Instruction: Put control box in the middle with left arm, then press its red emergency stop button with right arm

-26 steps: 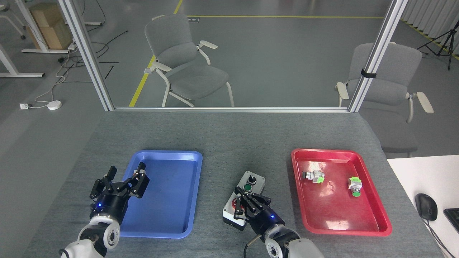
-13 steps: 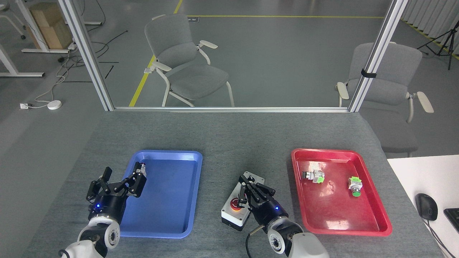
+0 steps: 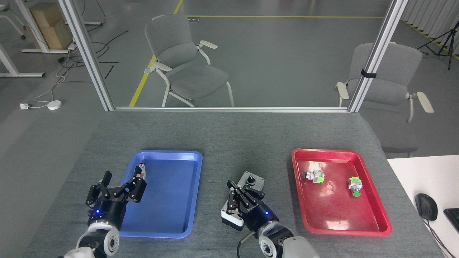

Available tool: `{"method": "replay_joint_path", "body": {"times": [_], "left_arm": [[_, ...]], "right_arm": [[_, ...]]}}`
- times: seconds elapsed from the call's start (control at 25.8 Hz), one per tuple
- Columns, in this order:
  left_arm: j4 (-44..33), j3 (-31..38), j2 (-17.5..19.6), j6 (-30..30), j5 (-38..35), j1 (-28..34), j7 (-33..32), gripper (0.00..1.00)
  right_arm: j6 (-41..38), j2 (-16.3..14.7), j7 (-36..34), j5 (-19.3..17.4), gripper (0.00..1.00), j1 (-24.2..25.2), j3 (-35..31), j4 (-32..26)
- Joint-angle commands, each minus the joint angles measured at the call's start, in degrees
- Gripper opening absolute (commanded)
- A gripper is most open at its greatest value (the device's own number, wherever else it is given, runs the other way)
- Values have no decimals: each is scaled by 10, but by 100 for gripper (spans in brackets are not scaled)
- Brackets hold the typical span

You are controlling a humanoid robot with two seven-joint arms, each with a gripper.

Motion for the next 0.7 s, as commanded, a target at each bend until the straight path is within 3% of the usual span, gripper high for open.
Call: {"method": "replay_joint_path", "body": {"times": [0.0,0.31,0.58,0.62,0.66], "left_arm": [[-8,-4,-3,-1,-1,21,-1,99],[-4,-18,-3,-1,0,23,-2,99],[-4,-17,-9,0,9,23,-2,99],[-4,-17,-9,0,9,23,-2,99],[-4,-17,-9,0,9,23,-2,99]], "right_arm": [[1,1,4,0,0,1,8,24],[1,1,4,0,0,1,9,65],[2,5,-5,-7,0,-5,0,48],[3,12,-10,-8,6,-8,-2,33],[7,13,-24,-8,30,-9,-14,13]]}}
